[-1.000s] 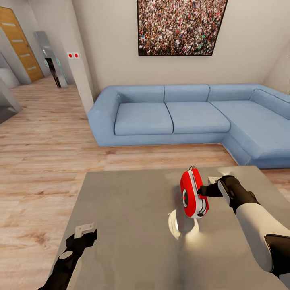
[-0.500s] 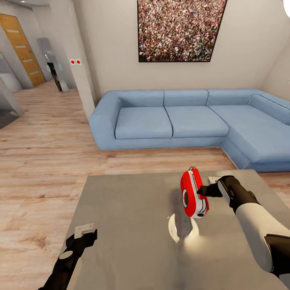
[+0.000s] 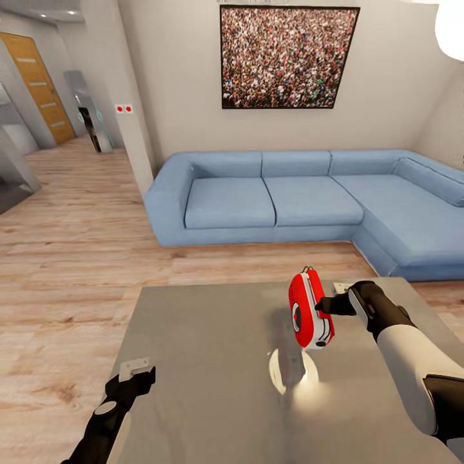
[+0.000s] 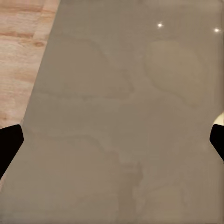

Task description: Turn on the radio receiver that's on the table in the living room.

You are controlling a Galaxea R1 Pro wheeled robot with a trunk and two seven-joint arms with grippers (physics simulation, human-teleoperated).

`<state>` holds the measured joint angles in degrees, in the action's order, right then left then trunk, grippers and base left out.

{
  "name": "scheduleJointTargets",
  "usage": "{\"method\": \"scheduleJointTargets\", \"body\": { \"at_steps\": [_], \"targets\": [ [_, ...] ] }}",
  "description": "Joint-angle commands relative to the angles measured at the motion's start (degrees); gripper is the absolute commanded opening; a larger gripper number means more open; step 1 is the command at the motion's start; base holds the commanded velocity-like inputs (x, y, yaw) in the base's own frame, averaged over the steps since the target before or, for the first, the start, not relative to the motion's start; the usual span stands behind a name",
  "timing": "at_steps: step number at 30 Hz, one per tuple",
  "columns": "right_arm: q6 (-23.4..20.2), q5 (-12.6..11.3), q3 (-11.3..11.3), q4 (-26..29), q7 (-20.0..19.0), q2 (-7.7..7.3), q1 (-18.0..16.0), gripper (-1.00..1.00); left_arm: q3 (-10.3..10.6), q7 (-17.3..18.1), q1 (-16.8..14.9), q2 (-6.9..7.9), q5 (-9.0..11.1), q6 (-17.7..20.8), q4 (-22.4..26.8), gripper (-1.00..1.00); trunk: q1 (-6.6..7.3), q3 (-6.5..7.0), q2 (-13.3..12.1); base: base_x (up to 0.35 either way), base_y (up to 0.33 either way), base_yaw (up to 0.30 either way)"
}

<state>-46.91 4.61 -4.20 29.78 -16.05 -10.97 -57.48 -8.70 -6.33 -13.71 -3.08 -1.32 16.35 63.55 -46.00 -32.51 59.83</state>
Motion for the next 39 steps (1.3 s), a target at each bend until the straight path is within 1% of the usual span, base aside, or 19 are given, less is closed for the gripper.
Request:
{"method": "scheduleJointTargets", "body": {
  "at_steps": [1, 2, 26, 28, 32, 36, 39],
  "targets": [
    [0.0, -0.2, 0.0, 0.0, 0.0, 0.02, 0.0, -1.0, 0.0, 0.0, 0.0, 0.0, 0.0, 0.0, 0.0, 1.0, 0.23, 0.28, -0.4, 0.0, 0.0, 0.0],
    [0.0, -0.2, 0.0, 0.0, 0.0, 0.02, 0.0, -1.0, 0.0, 0.0, 0.0, 0.0, 0.0, 0.0, 0.0, 1.0, 0.44, 0.56, -0.8, 0.0, 0.0, 0.0],
    [0.0, -0.2, 0.0, 0.0, -0.1, 0.04, 0.0, -1.0, -0.1, 0.0, 0.0, 0.09, 0.0, 0.0, 0.1, 1.0, 0.44, 2.8, -0.8, 0.0, 0.0, 0.0],
    [0.0, -0.2, 0.0, 0.0, -0.1, 0.03, 0.0, -1.0, -0.3, -0.5, 0.0, 0.07, 0.0, 0.0, 0.1, 1.0, 0.44, 2.99, -0.8, 0.0, 0.0, 0.0],
    [0.1, 0.1, 0.1, 0.0, -0.2, 0.07, 0.0, -1.0, -1.0, -3.4, 0.0, 0.04, 0.1, -0.1, 0.2, 1.0, 0.44, 3.28, -0.8, 0.0, 0.0, 0.0],
    [0.3, 0.4, 0.1, 0.1, -0.3, 0.07, 0.0, -1.0, -1.1, -3.8, 0.0, 0.07, 0.2, -0.4, 0.2, 1.0, 0.44, 3.33, -0.8, 0.0, 0.0, 0.0],
    [2.3, 0.4, 0.1, 0.1, -0.3, 0.07, 0.0, -1.0, -1.2, -3.9, 0.0, 0.1, 0.0, -2.0, 0.1, 1.0, 0.44, 3.34, -0.8, 0.0, 0.0, 0.0]
  ]
}}
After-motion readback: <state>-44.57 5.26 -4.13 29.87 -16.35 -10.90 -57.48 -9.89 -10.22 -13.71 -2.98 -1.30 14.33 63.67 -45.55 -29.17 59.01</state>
